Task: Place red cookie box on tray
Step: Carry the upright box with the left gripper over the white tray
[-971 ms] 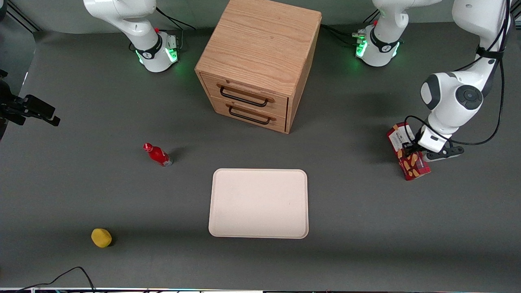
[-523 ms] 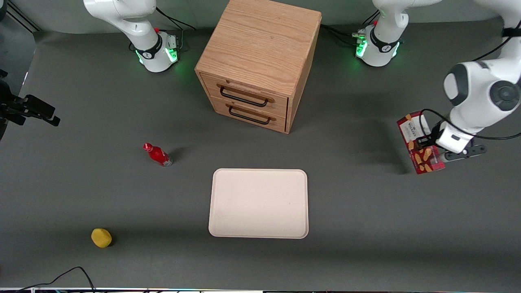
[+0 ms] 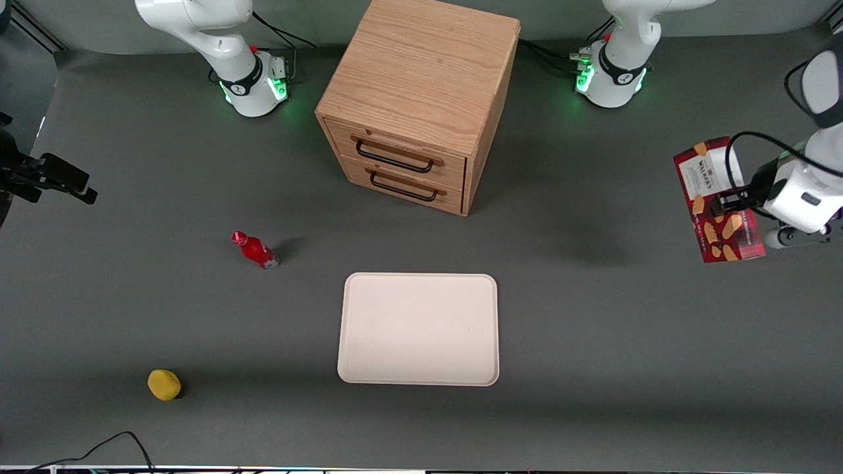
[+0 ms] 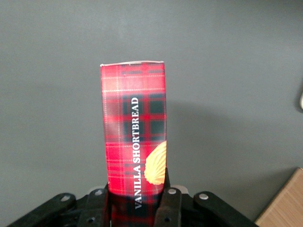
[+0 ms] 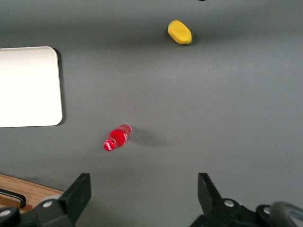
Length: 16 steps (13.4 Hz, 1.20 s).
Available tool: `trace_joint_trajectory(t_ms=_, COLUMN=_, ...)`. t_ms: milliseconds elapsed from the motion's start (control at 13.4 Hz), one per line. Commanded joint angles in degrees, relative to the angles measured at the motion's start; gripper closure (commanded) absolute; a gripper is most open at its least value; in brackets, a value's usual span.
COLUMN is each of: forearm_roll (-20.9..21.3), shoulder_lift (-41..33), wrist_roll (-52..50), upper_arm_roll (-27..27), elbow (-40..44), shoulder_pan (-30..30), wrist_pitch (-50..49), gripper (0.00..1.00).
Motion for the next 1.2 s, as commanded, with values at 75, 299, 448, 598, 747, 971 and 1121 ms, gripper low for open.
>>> trace_joint_trajectory(t_ms=75, forearm_roll=0.2, shoulder_lift=1.1, wrist_roll=-7.4, upper_arm_roll=-5.3, elbow=10.5, shoulder_pan=-0.6, wrist_pitch=-9.6, gripper=0.87)
trace_joint_trajectory(t_ms=299, forearm_roll=0.0, shoulder_lift=2.3, wrist_roll=-16.3, upper_arm_roll=-9.9, elbow=13.8, shoulder_pan=-0.8, wrist_pitch=-9.4, gripper=0.87)
trace_joint_trajectory(t_ms=448, forearm_roll=-0.1, shoulder_lift=3.7, wrist_roll=-22.3, upper_arm_roll=-13.4, elbow=14.0, shoulder_pan=-0.8, wrist_pitch=-8.0, gripper=0.87)
trace_joint_trajectory(t_ms=598, forearm_roll=0.3, shoulder_lift=6.2, wrist_roll=-29.5, upper_arm_roll=-17.0, elbow=14.0, shoulder_pan=-1.8, wrist_pitch=-4.0, gripper=0.87)
trace_joint_trajectory(t_ms=747, forearm_roll=1.4, shoulder_lift=9.3, wrist_roll=-36.3, upper_arm_roll=-17.8, elbow=14.1, shoulder_pan=-5.0, wrist_pitch=0.6, gripper=0.87)
trace_joint_trajectory(t_ms=971, forearm_roll=3.6, shoulder_lift=15.1, wrist_roll=-42.7, upper_arm_roll=-17.8, elbow=16.8, shoulder_pan=-9.4, wrist_pitch=3.8, gripper=0.87)
trace_joint_trajectory(t_ms=1121, forearm_roll=6.7, shoulder_lift=20.1, wrist_roll=-48.0, upper_arm_roll=-17.8, elbow=20.2, shoulder_pan=-12.7, wrist_pitch=5.1, gripper=0.87)
